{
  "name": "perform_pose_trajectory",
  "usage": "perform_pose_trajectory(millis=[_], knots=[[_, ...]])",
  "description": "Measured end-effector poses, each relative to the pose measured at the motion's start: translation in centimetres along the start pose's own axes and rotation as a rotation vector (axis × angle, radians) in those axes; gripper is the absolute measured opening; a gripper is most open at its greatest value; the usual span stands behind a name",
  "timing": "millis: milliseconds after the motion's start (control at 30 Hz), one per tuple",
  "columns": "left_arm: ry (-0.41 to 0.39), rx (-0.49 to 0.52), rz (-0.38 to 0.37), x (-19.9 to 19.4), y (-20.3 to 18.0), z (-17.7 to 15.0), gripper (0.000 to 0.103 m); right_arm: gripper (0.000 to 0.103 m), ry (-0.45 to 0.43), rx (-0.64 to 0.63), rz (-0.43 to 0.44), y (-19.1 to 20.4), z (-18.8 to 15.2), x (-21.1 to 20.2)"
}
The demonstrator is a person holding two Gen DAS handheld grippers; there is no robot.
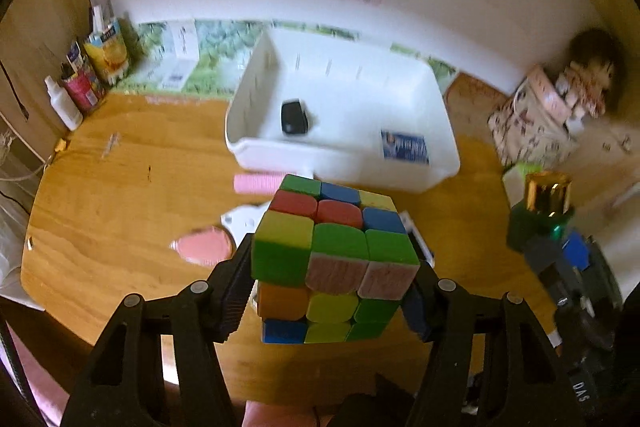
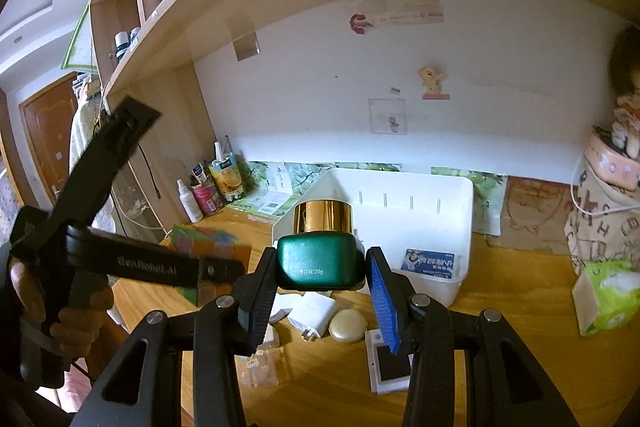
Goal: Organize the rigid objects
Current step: 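Lift and carry the cube and jar over the white bin with both tools, then lower and release the cube with left tool while right tool releases the jar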
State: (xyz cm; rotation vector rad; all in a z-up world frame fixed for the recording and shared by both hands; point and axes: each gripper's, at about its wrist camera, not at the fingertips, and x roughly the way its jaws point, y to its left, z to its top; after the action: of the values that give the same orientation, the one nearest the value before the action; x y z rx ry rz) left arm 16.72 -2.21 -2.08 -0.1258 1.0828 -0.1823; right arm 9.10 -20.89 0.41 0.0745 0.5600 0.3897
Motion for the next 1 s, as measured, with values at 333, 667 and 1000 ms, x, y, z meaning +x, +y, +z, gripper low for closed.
perform_pose_trajectory(millis=[333,667,1000], knots=[[-0.104,0.038,-0.021,1.4,1.2,3.6,0.066,0.044,0.012,0.003,-0.003,-0.8,1.4,4.0],[-0.149,0.116,-0.049,5.7,1.5,7.1,0.061,0.044,0.094,0.056,-0.041,-3.1,2.1,10.7],[-0.039,0.135,-0.087,12.6,0.9,9.9,0.061,0.044,0.228,0.109,-0.085,-6.1,1.0,17.0]])
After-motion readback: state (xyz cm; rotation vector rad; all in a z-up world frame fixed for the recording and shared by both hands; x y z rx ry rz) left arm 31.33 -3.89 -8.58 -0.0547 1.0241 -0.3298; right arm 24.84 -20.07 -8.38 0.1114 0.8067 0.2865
